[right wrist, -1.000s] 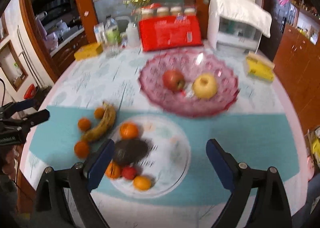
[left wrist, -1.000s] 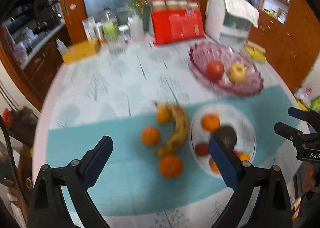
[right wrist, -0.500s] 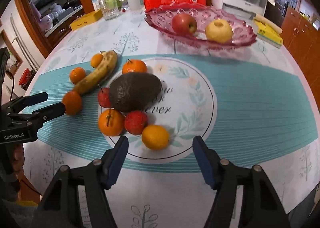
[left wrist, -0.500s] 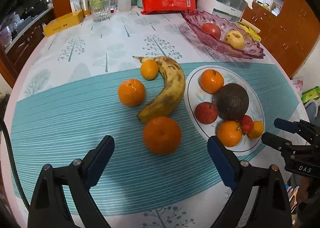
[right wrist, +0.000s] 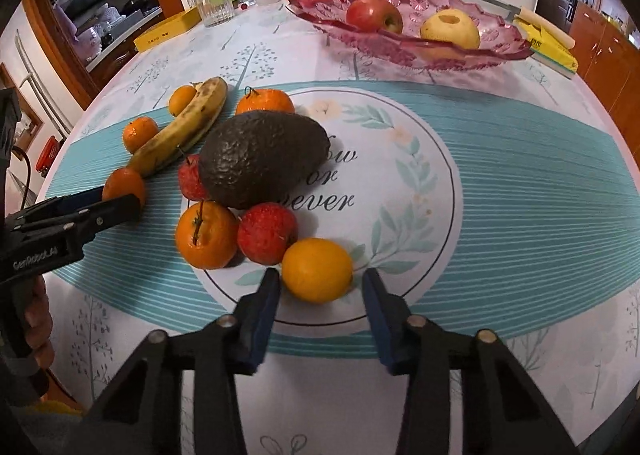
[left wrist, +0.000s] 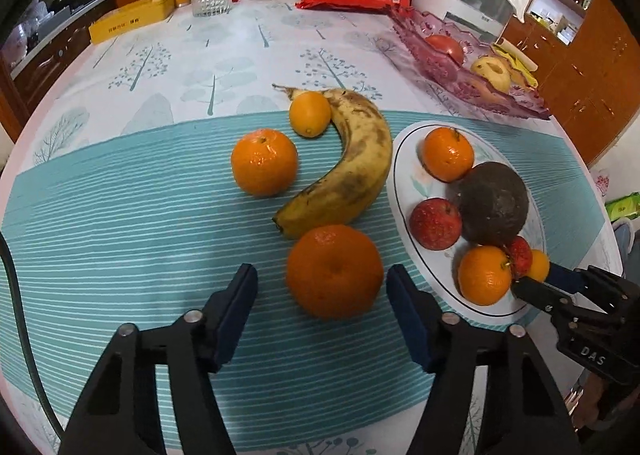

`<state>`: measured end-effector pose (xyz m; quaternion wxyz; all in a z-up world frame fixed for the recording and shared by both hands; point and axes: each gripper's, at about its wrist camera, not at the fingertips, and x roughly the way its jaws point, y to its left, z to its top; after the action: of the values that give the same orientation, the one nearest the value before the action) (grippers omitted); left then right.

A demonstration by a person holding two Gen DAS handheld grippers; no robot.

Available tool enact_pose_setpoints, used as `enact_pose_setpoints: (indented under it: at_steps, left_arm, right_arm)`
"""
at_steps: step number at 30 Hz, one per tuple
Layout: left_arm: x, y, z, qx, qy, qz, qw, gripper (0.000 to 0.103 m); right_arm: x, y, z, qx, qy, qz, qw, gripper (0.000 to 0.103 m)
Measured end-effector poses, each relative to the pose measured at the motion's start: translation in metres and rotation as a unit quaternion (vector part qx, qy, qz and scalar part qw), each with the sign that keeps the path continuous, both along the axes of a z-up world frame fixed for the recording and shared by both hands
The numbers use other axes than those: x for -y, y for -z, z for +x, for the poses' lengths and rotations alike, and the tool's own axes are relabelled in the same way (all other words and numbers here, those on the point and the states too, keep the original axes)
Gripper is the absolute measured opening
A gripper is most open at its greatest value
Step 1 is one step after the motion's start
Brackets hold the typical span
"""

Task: Organize fruits
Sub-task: 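Grasp the large mandarin with the left tool while the right tool grasps a small orange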

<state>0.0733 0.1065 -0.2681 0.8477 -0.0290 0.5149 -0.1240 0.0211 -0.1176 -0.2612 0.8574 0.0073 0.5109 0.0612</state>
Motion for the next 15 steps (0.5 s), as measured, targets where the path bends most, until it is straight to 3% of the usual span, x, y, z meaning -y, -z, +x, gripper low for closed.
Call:
enact_pose_setpoints:
  at_steps: [6, 15]
  left_arm:
    - [0.002, 0.001, 0.003, 0.005, 0.005, -0.016, 0.9999, 0.045]
    - [0.000, -0.001, -0.001, 0.002, 0.006, -0.021, 0.9998, 0.043]
  right_arm:
    - [0.003, 0.001, 0.000, 0.004, -0.002, 0.014, 1.000, 0.035]
    - [0.006, -0.010, -0.006, 0.029, -0.002, 0.036, 0.999, 0.034]
